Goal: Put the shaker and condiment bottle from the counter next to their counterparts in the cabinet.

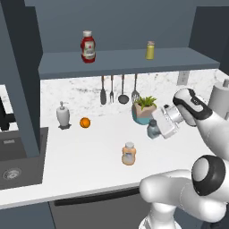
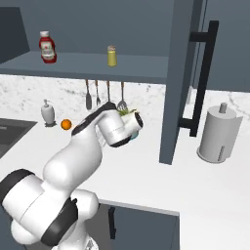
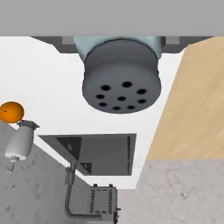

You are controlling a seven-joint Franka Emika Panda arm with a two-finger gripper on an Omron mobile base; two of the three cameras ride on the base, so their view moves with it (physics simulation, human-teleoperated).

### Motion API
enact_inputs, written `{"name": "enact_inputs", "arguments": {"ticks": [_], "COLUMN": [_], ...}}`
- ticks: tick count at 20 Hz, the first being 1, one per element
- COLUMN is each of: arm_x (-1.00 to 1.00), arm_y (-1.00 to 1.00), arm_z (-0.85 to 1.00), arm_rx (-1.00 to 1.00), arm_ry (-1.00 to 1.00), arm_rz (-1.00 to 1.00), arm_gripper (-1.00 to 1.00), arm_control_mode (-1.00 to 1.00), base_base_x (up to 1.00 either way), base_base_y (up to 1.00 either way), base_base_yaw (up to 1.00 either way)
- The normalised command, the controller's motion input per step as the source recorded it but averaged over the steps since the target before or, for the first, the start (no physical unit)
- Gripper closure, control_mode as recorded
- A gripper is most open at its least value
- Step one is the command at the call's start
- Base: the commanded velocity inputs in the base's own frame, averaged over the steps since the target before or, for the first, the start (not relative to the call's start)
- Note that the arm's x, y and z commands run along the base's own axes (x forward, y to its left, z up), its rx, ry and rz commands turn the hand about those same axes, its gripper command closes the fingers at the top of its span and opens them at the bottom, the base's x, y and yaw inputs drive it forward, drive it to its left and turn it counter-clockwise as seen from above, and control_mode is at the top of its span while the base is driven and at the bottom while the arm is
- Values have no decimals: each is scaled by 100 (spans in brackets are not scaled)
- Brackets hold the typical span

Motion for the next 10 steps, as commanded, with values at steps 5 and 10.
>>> {"name": "enact_inputs", "arguments": {"ticks": [5, 10], "arm_x": [-1, 0], "arm_y": [10, 1], "arm_z": [80, 85], "arm_rx": [-7, -9], "arm_ry": [0, 0], "arm_rz": [-20, -25], "arm_gripper": [100, 100], "arm_control_mode": [-100, -100], "base_base_x": [0, 0], "base_base_y": [0, 0], "base_base_yaw": [0, 0]}}
